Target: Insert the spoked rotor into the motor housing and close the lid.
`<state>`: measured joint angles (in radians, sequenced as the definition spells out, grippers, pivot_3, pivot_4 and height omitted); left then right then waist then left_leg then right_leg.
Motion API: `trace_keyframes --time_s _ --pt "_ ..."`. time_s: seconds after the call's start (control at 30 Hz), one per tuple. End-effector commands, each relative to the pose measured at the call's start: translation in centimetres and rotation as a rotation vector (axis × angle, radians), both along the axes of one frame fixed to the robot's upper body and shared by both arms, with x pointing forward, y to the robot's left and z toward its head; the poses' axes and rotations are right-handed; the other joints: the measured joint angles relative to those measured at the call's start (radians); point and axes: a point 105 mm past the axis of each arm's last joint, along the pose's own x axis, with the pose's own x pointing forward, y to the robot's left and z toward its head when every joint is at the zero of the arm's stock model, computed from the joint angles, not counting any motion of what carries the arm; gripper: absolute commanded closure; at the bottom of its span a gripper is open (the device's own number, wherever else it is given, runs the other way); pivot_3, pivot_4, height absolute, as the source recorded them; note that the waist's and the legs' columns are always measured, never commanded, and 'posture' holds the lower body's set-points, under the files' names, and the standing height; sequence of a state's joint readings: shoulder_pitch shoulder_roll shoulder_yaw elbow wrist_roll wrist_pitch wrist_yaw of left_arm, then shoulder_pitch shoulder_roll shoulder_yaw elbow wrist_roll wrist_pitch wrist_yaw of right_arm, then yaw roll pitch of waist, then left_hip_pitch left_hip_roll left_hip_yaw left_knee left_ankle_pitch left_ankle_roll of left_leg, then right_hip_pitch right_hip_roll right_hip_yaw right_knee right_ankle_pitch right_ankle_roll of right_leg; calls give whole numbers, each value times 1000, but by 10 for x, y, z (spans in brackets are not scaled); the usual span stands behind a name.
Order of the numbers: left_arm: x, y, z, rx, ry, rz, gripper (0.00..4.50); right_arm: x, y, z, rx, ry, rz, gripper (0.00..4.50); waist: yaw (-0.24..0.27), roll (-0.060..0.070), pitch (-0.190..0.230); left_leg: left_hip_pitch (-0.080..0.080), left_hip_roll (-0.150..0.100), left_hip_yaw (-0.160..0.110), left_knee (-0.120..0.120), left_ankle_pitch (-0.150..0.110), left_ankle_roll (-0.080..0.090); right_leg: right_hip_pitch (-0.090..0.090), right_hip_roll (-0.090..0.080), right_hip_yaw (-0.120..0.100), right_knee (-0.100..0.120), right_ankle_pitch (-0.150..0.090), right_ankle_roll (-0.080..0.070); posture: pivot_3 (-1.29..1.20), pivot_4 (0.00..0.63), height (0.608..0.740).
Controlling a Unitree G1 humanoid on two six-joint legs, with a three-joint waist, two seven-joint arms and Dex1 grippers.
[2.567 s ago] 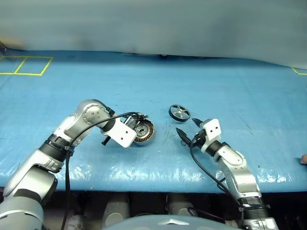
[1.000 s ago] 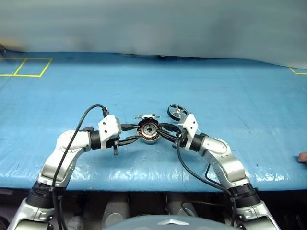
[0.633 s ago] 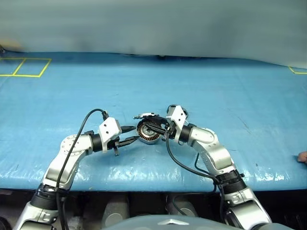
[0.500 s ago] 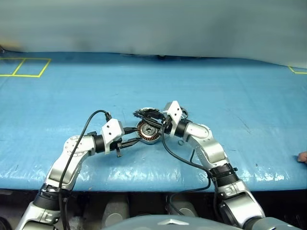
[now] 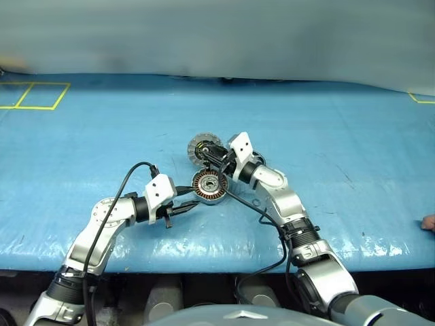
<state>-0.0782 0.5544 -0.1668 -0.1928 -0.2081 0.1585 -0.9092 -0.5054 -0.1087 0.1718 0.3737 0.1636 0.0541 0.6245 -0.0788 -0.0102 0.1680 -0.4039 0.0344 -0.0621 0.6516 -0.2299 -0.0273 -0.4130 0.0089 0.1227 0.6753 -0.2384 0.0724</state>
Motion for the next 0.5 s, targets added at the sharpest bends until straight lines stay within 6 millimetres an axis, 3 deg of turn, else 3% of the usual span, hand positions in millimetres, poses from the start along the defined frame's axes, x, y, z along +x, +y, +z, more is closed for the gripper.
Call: trace_keyframes --time_s 0.03,0.17,0.3,0.5 --pt "1 -3 11 -19 -52 -4 2798 -4 -1 20 60 -65 15 3190 -1 0 0 0 0 0 0 0 0 0 0 0 0 0 0 0 150 740" --pt "4 -3 14 -37 -68 11 2798 -18 -6 33 118 -98 58 3190 0 0 0 0 0 0 -2 0 0 0 0 0 0 0 0 0 150 740" --pt "9 -3 21 -102 -124 43 2798 -42 -24 46 166 -129 80 3190 6 0 0 0 0 0 -3 0 0 0 0 0 -1 -1 -1 0 150 740" --pt "13 -4 21 -157 -159 78 2798 -61 -68 27 58 -96 -52 3190 9 0 0 1 0 0 -3 0 0 0 0 0 -2 -1 -1 0 150 740"
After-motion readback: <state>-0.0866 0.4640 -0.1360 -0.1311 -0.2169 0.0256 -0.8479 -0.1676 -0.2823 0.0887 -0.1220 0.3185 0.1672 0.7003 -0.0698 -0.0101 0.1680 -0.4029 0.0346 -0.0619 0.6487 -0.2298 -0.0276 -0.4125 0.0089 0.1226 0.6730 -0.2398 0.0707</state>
